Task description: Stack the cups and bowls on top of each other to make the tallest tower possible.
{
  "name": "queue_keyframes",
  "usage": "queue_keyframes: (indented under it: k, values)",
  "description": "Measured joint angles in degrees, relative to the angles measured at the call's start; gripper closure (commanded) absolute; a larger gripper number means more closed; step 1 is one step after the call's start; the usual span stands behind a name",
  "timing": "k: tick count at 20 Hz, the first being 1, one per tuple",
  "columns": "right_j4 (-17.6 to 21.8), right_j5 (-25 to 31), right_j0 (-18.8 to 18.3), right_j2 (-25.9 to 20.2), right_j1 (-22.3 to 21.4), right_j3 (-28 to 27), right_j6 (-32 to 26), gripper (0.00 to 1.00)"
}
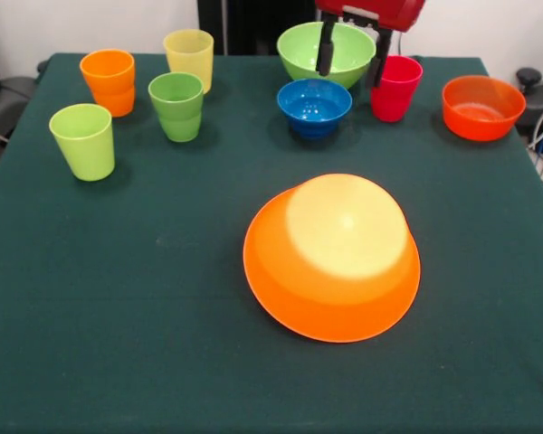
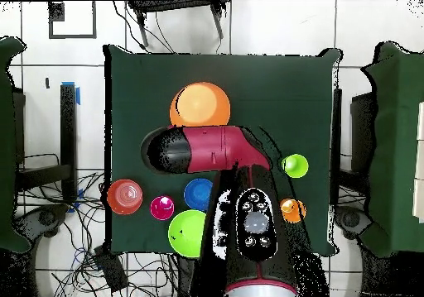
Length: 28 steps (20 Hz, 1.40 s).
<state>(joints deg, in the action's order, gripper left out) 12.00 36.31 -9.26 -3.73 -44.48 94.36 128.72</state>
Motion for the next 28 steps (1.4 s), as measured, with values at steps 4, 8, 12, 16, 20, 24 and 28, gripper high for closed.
queue_keyframes:
  k: [4, 8, 12, 16, 20, 24, 28]
  values:
    - [0.0, 0.0, -1.3, -0.63, -1.18, 0.84, 0.0, 0.0]
    - [-0.07, -1.6, -2.62, -0.45, -3.2, 3.84, 0.0, 0.0]
    - [-0.08, -6.16, -3.0, 0.31, -5.08, 8.78, 0.0, 0.0]
    - [-0.33, -9.65, -3.12, 0.79, -5.83, 12.78, 0.0, 0.0]
    - [-0.9, -12.64, -3.53, 1.55, -5.73, 17.28, 0.0, 0.0]
    - [-1.08, -15.26, -3.46, 3.82, -4.36, 19.95, 0.01, 0.0]
    - [-1.1, -18.42, -3.59, 5.77, -2.0, 21.1, 0.01, 0.0]
